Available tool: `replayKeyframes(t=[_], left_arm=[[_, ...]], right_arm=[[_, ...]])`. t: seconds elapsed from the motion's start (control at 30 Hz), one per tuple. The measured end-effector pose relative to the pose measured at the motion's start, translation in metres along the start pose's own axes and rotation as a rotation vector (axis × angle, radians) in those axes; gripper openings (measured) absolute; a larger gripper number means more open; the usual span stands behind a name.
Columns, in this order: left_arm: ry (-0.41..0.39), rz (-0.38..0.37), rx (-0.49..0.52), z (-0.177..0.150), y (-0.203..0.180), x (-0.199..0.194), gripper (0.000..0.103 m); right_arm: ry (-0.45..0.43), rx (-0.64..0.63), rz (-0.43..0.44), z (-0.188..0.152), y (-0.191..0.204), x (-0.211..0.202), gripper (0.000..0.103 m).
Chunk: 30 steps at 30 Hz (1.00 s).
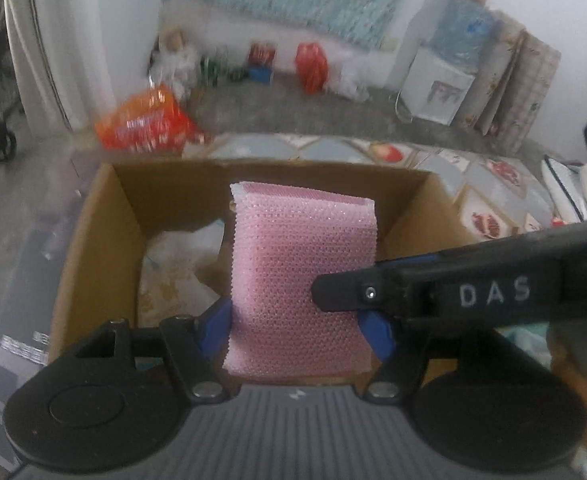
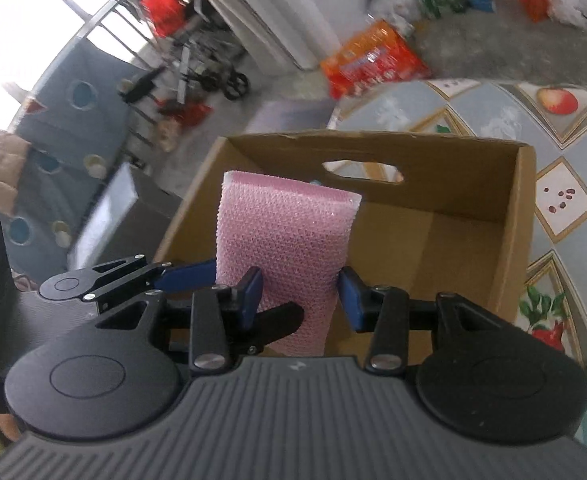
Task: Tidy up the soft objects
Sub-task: 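Carry the pink pad with the right gripper into the box and release, then reach the right gripper to the pink plush toy and grasp it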
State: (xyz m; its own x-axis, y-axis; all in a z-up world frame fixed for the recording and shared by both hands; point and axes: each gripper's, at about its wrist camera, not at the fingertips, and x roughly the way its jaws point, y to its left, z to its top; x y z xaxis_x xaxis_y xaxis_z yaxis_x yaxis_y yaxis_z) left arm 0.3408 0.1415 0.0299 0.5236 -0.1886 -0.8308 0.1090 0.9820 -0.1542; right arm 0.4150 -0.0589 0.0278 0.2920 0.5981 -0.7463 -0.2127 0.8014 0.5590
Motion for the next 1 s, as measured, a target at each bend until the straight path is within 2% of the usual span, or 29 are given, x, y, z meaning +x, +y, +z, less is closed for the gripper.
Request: replayKeyframes(t=[0.2,0.3,0.47,0.63,0.8,0.87,0.9,0.97,1.0], left_arm=[[0.070,-0.024,-0.090,0.002,0.024,0.029,0.070],[0.088,0.005,-0.099,0.003,0.024,0.039,0.071],[0.100,0.006,-0.111,0.011,0.023,0.052,0.073],[0.062,0.027,-0.105,0.012,0.017,0.042,0.077],[0.019,0.029,-0.069,0.007,0.010,0.023,0.080],[0.006,-0.004,-0.064,0.003,0.005,0.016,0.078],[0.000,-0.017,-0.063,0.001,0.002,0.015,0.074],[-0.019,-0.026,-0.057,-0.002,-0.007,0.013,0.057],[-0.030,-0.022,-0.050,-0.002,-0.011,0.014,0.052]], right_arm=[[0.024,0.018,-0.070,0.017,-0.018,0.031,0.043],[0.032,0.038,-0.093,0.030,-0.029,0.047,0.047],[0.059,0.079,-0.097,0.036,-0.043,0.069,0.048],[0.029,0.099,-0.056,0.037,-0.047,0.063,0.048],[-0.038,0.116,0.018,0.038,-0.042,0.031,0.048],[-0.073,0.107,0.050,0.036,-0.038,0.011,0.048],[-0.089,0.097,0.066,0.033,-0.036,0.000,0.048],[-0.137,0.070,0.090,0.023,-0.034,-0.028,0.049],[-0.159,0.057,0.101,0.017,-0.034,-0.042,0.049]])
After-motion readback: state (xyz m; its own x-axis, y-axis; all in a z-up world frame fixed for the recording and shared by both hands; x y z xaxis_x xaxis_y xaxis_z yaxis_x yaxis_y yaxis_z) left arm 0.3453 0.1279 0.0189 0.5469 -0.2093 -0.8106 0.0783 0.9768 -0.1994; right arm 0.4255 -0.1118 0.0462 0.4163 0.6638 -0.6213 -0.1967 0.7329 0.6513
